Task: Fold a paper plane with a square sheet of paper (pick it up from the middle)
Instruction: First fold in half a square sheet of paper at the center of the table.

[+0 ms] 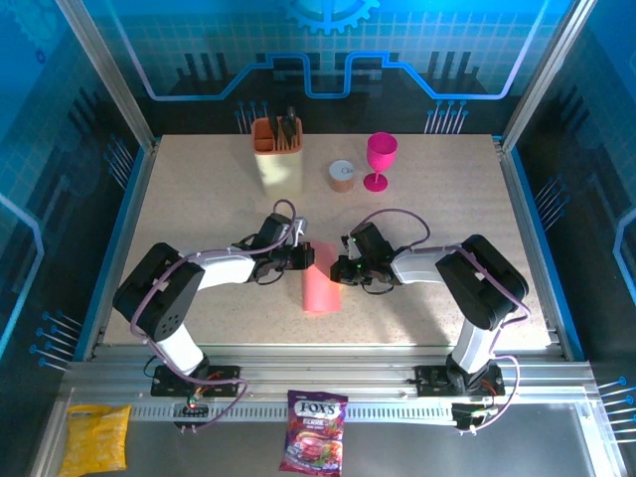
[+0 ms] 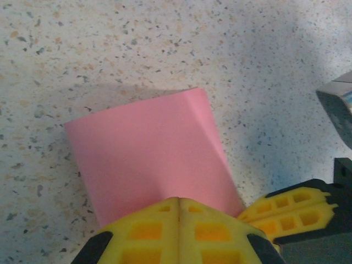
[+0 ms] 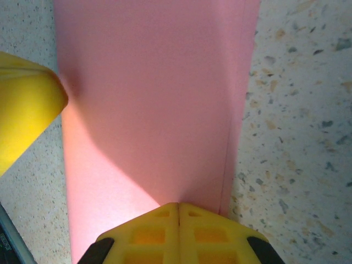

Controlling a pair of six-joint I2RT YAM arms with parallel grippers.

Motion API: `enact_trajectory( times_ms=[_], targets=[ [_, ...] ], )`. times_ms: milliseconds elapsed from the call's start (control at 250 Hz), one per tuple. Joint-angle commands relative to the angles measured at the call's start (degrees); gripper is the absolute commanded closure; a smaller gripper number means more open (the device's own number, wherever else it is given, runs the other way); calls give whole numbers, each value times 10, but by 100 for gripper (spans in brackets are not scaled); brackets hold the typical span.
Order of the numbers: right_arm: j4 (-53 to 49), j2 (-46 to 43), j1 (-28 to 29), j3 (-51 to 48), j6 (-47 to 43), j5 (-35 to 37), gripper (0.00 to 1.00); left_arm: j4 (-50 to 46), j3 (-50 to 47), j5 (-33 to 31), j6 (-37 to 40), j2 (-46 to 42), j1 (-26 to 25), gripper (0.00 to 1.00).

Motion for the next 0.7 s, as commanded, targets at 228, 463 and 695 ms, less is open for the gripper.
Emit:
enact_trajectory(
  times_ms=[228,463,695],
  targets=[
    [-52,31,8,-13,-8,21,100,19,24,12,18,23,24,97],
    [-52,32,8,-12,-8,20,100,19,34,15,21,34,30,96],
    [-52,34,8,-10,-7,19,100,24,31,13,27,61,34,98]
  ],
)
